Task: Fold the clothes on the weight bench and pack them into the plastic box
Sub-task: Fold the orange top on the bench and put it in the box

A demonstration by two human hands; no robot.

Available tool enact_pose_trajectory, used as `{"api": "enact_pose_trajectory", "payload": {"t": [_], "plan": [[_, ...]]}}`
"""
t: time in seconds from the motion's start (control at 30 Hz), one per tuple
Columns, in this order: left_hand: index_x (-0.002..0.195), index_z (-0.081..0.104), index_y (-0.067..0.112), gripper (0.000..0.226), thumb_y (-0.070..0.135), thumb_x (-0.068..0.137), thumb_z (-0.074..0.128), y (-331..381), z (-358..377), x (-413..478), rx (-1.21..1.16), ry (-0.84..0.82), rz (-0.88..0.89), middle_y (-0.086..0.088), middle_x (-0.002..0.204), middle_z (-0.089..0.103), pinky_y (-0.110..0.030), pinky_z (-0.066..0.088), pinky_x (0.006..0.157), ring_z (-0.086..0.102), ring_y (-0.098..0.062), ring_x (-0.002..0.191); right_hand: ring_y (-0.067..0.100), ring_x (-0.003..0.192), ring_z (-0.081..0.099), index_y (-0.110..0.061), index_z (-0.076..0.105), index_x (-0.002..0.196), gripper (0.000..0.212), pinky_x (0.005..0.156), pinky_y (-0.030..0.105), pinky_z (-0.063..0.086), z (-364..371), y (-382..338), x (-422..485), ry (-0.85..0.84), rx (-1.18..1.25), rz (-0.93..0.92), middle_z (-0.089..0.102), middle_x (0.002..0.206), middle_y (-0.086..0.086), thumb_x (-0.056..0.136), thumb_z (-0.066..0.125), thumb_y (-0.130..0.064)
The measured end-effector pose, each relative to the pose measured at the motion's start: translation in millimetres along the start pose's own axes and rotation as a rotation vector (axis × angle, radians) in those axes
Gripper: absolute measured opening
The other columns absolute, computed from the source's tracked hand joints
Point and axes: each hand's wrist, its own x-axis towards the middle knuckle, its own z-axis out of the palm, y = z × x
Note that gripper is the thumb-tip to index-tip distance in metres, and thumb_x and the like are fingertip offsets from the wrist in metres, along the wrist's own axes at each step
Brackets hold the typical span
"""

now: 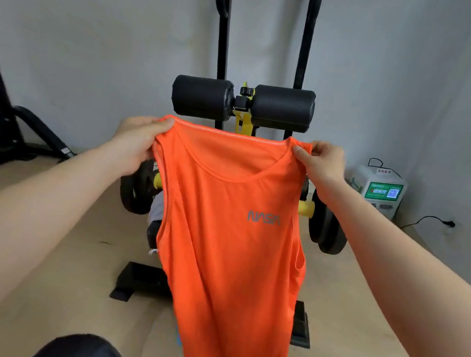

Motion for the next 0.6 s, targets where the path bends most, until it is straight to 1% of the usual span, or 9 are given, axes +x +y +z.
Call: {"api": "enact_pose_trajectory", "payload": {"t": [0.07,0.1,0.17,0.2,0.27,0.33,0.4,0.5,0.6], "plan": [[0.085,0.069,0.020,0.008,0.024,0.089,0.074,-1,-6,17,0.107,0.045,0.020,0.005,0.067,0.069,-0.017,0.050,0.047,0.063,-0.006,0.054,0.016,0.066,0.058,-0.004,0.067,0.075,0.030,0.061,0.041,0.052,12,-1,15,-0.022,-0.107,-0.010,0.066,0.073,0.014,0.083,0.076,-0.032],[0.081,0.067,0.021,0.011,0.025,0.089,0.074,-2,-8,26,0.175,0.062,0.039,0.004,0.067,0.065,-0.017,0.047,0.046,0.059,-0.006,0.052,0.018,0.069,0.058,0.001,0.067,0.081,0.034,0.065,0.043,0.055,18,-2,22,-0.033,-0.138,0.005,0.067,0.078,0.019,0.083,0.075,-0.032],[0.075,0.066,0.022,0.016,0.026,0.089,0.074,-8,-11,46,0.309,0.101,0.083,0.001,0.067,0.059,-0.020,0.041,0.048,0.050,-0.009,0.052,0.019,0.065,0.055,0.004,0.063,0.085,0.034,0.058,0.037,0.051,28,-4,37,-0.055,-0.161,0.038,0.061,0.075,0.018,0.086,0.073,-0.028],[0.074,0.066,0.023,0.017,0.026,0.087,0.076,-12,-13,57,0.345,0.132,0.091,0.000,0.069,0.060,-0.021,0.039,0.049,0.049,-0.010,0.053,0.018,0.059,0.054,0.001,0.062,0.084,0.028,0.052,0.032,0.046,34,-4,45,-0.071,-0.159,0.067,0.058,0.073,0.014,0.088,0.071,-0.026],[0.075,0.067,0.023,0.016,0.027,0.084,0.079,-20,-14,82,0.338,0.187,0.054,-0.005,0.078,0.064,-0.022,0.042,0.050,0.054,-0.015,0.060,0.018,0.052,0.060,-0.009,0.059,0.085,0.018,0.045,0.026,0.049,47,-1,63,-0.114,-0.077,0.154,0.061,0.074,0.013,0.092,0.068,-0.023],[0.080,0.068,0.020,0.014,0.026,0.083,0.081,-31,-11,109,0.266,0.220,-0.016,-0.010,0.095,0.067,-0.025,0.051,0.049,0.064,-0.021,0.080,0.024,0.057,0.071,-0.011,0.057,0.089,0.015,0.051,0.031,0.058,64,7,83,-0.135,0.045,0.233,0.069,0.081,0.017,0.094,0.067,-0.022],[0.090,0.069,0.015,0.015,0.022,0.083,0.081,-46,-4,138,0.170,0.236,-0.067,-0.012,0.111,0.067,-0.027,0.058,0.050,0.067,-0.024,0.099,0.026,0.064,0.074,-0.010,0.057,0.094,0.014,0.055,0.033,0.061,83,22,107,-0.138,0.101,0.256,0.071,0.085,0.019,0.094,0.066,-0.022],[0.106,0.069,0.011,0.026,0.021,0.085,0.080,-75,8,185,0.125,0.238,-0.089,-0.012,0.119,0.067,-0.026,0.061,0.056,0.068,-0.023,0.105,0.024,0.070,0.074,-0.012,0.057,0.090,0.014,0.059,0.033,0.062,113,56,148,-0.153,0.134,0.242,0.071,0.091,0.017,0.094,0.066,-0.022],[0.110,0.069,0.010,0.028,0.023,0.086,0.079,-98,17,233,0.124,0.240,-0.090,-0.010,0.120,0.067,-0.027,0.061,0.066,0.067,-0.020,0.108,0.023,0.080,0.075,-0.015,0.060,0.086,0.012,0.071,0.038,0.063,134,86,188,-0.166,0.131,0.218,0.072,0.097,0.015,0.093,0.067,-0.022]]}}
